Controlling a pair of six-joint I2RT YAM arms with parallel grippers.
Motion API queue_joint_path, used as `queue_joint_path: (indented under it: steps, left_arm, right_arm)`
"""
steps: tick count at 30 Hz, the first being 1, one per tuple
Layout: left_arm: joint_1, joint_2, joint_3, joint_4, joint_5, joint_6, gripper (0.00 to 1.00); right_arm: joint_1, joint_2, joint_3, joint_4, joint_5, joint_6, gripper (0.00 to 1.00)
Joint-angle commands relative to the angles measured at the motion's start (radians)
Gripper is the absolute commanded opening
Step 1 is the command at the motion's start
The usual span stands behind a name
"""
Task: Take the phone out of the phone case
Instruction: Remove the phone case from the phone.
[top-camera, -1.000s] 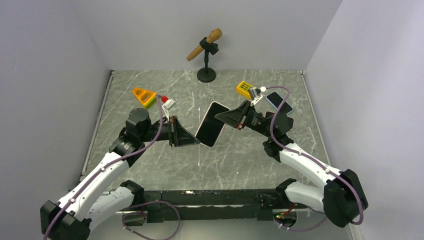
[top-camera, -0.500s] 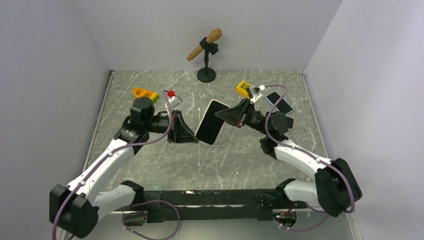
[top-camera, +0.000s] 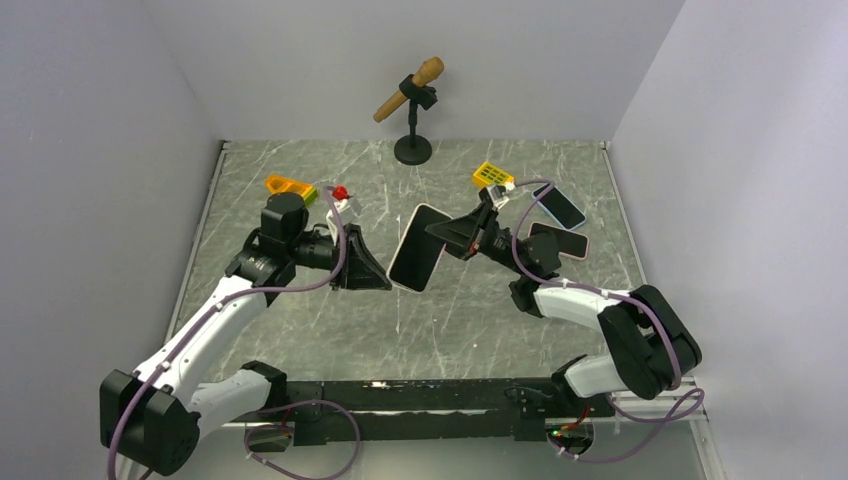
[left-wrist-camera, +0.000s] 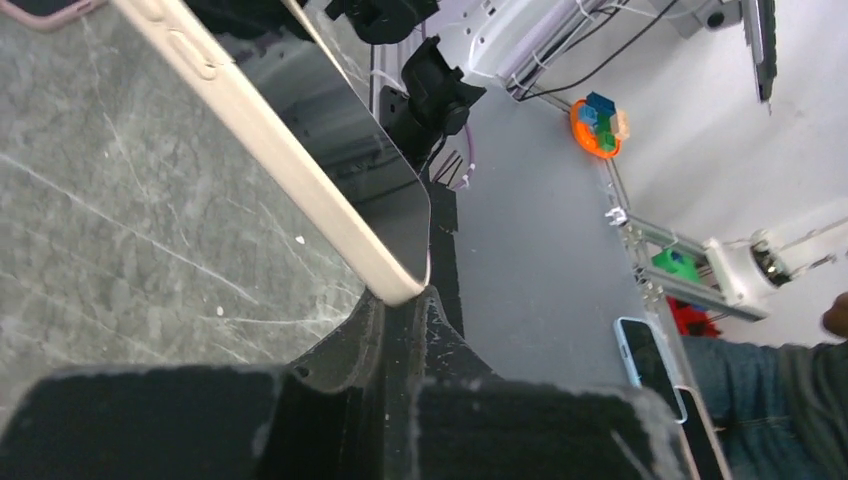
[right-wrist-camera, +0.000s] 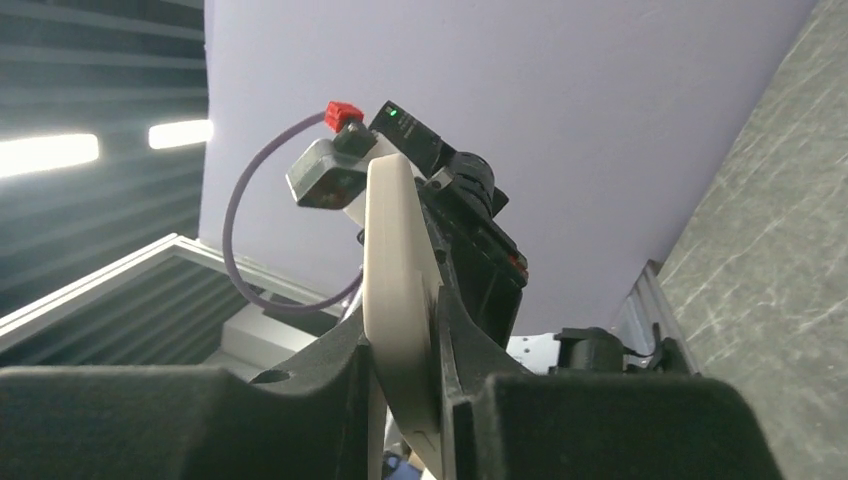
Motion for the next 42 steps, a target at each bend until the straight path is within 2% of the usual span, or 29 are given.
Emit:
queue_joint_path:
  steps: [1,4,6,9,12,14,16,17,19,22,25,28,34,42]
  left_arm:
    - [0.007,-0.001,-0.008,0.016,-0.174,0.221,0.0]
    - [0.006,0.021,0.033,-0.064,-0.218,0.309,0.0]
    - [0.007,0.049,0.062,-0.091,-0.249,0.313,0.0]
    - [0.007,0.044,0.063,-0.061,-0.302,0.25,0.0]
    - [0.007,-0.027,0.03,-0.044,-0.377,0.125,0.01]
    - [0.007,-0.088,-0.007,-0.058,-0.417,0.034,0.34]
    - [0.007,-0.164,-0.04,-0.095,-0.451,-0.033,0.61]
    - [0.007,-0.207,-0.058,-0.103,-0.462,-0.083,0.68]
    - [0.007,-0.297,-0.092,-0.099,-0.476,-0.206,0.73]
    - [0.006,-0.409,-0.132,-0.018,-0.431,-0.413,0.71]
    - [0.006,-0.485,-0.188,0.154,-0.378,-0.642,0.69]
    - [-0.005,-0.519,-0.191,0.248,-0.369,-0.774,0.71]
    - [-0.049,-0.514,-0.167,0.295,-0.385,-0.876,0.75]
    - [-0.157,-0.443,-0.197,0.414,-0.441,-0.915,0.76]
  right_arm:
    - [0.07,-0.025,0.1,0.397,-0.095,0.29,0.0]
    - [0.088,-0.017,0.118,0.396,-0.107,0.304,0.0]
    - [0.091,-0.016,0.118,0.393,-0.117,0.301,0.0]
    - [0.082,-0.003,0.116,0.39,-0.113,0.289,0.0]
    - [0.051,0.009,0.114,0.371,-0.114,0.257,0.0]
    - [0.021,0.009,0.095,0.358,-0.108,0.234,0.0]
    - [-0.005,0.016,0.081,0.36,-0.108,0.229,0.0]
    - [-0.013,0.015,0.077,0.348,-0.108,0.214,0.0]
    - [-0.022,0.002,0.075,0.292,-0.115,0.169,0.0]
    - [-0.026,-0.036,0.079,0.153,-0.114,0.069,0.0]
    - [-0.028,-0.076,0.091,0.013,-0.088,-0.021,0.0]
    - [-0.028,-0.101,0.105,-0.063,-0.06,-0.075,0.0]
    - [-0.027,-0.119,0.104,-0.093,-0.012,-0.079,0.0]
    - [-0.02,-0.124,0.127,-0.128,-0.007,-0.094,0.0]
